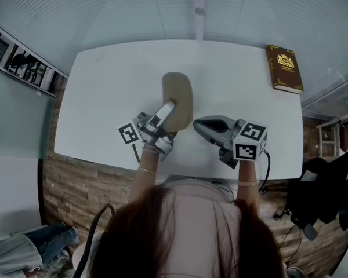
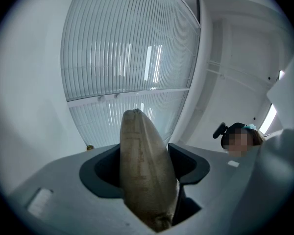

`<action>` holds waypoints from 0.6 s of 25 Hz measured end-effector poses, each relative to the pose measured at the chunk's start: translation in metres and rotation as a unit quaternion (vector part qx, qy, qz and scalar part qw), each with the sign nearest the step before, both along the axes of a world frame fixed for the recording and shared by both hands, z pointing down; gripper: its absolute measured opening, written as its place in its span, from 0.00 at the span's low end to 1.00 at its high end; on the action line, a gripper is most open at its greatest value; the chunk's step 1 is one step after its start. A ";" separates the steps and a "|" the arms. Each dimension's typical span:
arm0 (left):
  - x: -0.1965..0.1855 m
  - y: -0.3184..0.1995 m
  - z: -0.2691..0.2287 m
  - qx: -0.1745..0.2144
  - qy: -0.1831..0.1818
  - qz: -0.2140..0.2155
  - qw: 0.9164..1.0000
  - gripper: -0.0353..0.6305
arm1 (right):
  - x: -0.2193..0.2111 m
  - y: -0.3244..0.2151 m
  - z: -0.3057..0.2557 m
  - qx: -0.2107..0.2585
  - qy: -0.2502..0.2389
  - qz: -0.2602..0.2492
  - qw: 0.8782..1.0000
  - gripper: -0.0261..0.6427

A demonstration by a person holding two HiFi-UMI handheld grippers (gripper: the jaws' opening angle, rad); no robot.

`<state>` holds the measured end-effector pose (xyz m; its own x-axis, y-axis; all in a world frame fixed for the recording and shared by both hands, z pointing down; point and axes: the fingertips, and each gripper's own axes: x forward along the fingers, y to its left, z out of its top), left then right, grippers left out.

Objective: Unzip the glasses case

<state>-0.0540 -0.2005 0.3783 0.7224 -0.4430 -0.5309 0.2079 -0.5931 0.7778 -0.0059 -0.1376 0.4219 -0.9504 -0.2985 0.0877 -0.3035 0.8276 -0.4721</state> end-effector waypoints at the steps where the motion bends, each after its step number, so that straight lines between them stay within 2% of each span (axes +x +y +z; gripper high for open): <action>1: 0.000 0.000 0.000 -0.001 0.001 0.000 1.000 0.49 | 0.000 0.000 0.000 -0.001 0.000 0.000 1.000 0.05; 15: -0.004 -0.006 0.003 -0.015 0.016 -0.013 1.000 0.49 | -0.011 0.009 0.007 -0.013 0.007 -0.027 1.000 0.05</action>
<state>-0.0578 -0.2064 0.3818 0.6935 -0.4772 -0.5397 0.2182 -0.5749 0.7886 -0.0165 -0.1288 0.4289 -0.9637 -0.2445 0.1075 -0.2654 0.8309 -0.4890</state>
